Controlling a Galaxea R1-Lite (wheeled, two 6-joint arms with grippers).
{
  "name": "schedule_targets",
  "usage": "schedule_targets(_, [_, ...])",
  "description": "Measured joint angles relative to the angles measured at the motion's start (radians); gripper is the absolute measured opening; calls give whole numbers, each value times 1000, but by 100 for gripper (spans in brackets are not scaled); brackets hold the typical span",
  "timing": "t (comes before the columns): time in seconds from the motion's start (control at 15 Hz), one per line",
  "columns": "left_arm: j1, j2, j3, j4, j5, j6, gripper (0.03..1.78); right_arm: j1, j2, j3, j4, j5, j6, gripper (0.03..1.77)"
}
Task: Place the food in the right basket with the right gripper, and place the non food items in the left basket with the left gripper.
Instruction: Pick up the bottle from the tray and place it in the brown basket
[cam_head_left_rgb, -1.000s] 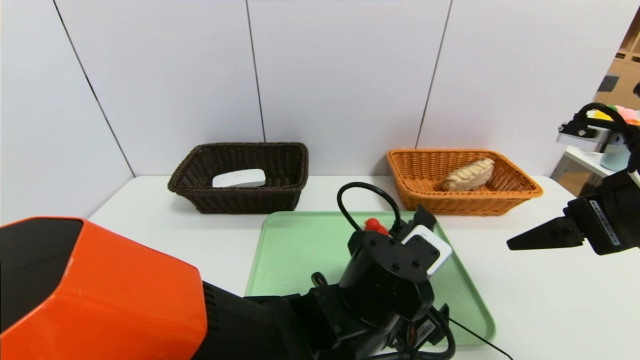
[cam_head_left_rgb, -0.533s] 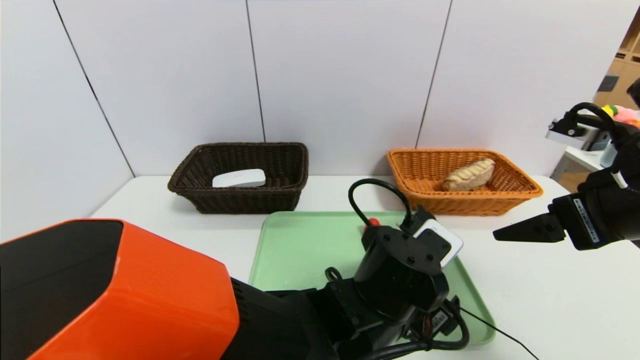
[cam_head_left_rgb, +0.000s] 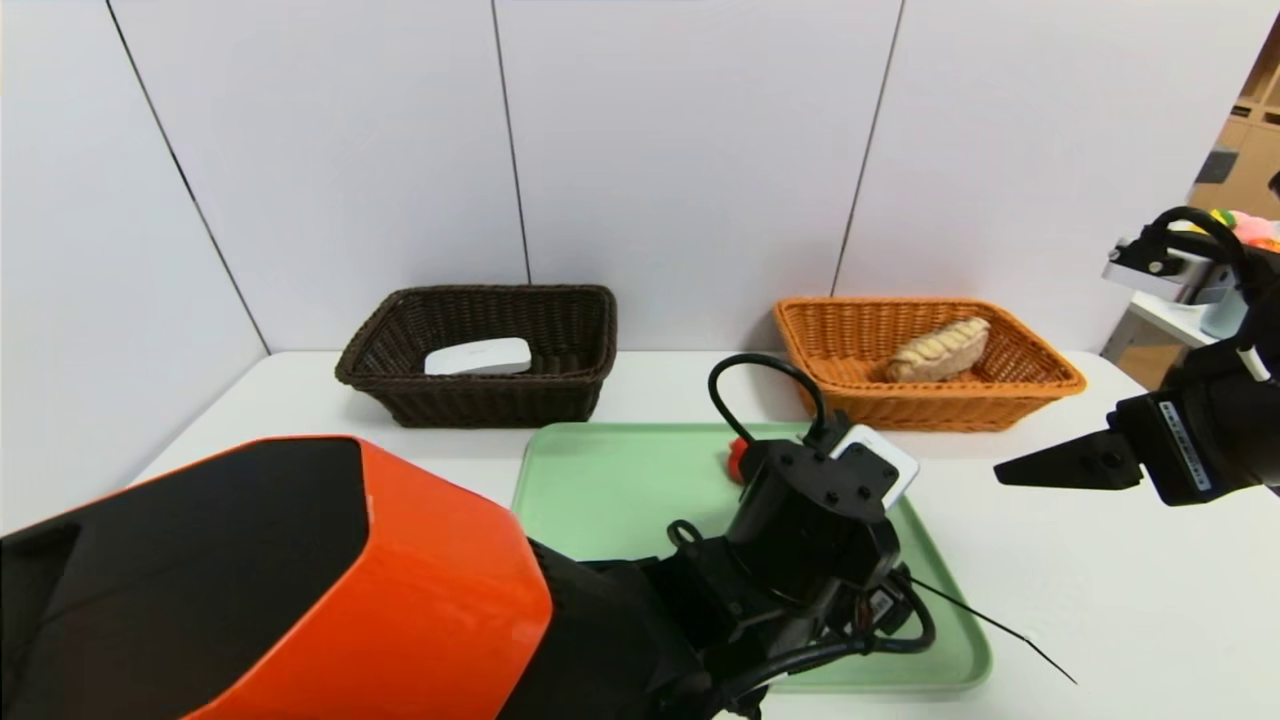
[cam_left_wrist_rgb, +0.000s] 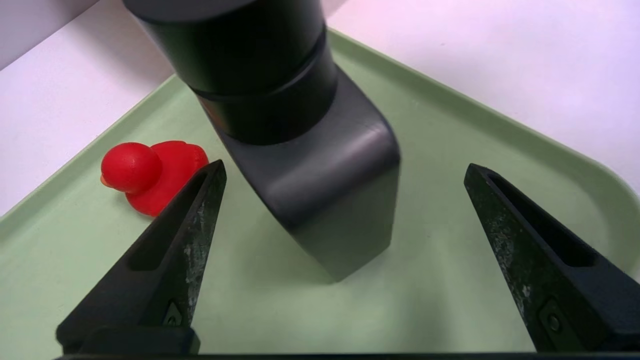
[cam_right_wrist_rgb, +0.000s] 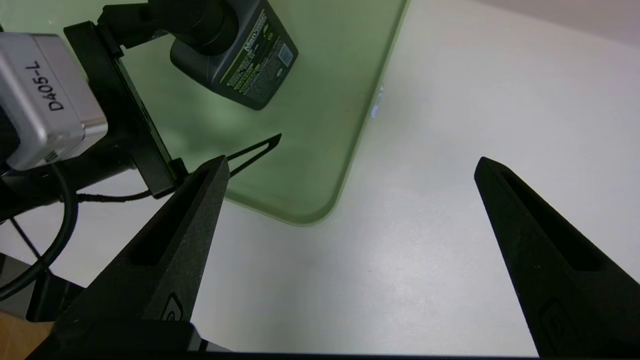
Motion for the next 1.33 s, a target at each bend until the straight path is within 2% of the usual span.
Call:
schedule_targets(0.4, [34,39,-32,1,3,0,169,-1,-4,2,2,4,-3,170])
schedule_targets(0.6, [36,43,-41,0,3,0,120,-1,-9,3,2,3,-2,170])
schedule_targets(0.87, [36,43,-44,3,3,2,77,-2,-16,10,4,3,-1,170])
schedule_targets(0.93, [36,41,-45,4,3,2,60,-2,-18,10,4,3,-1,170])
schedule_targets(1.33, [39,5,-42,15,33,4,60,-3,-39,33,3,4,2,170])
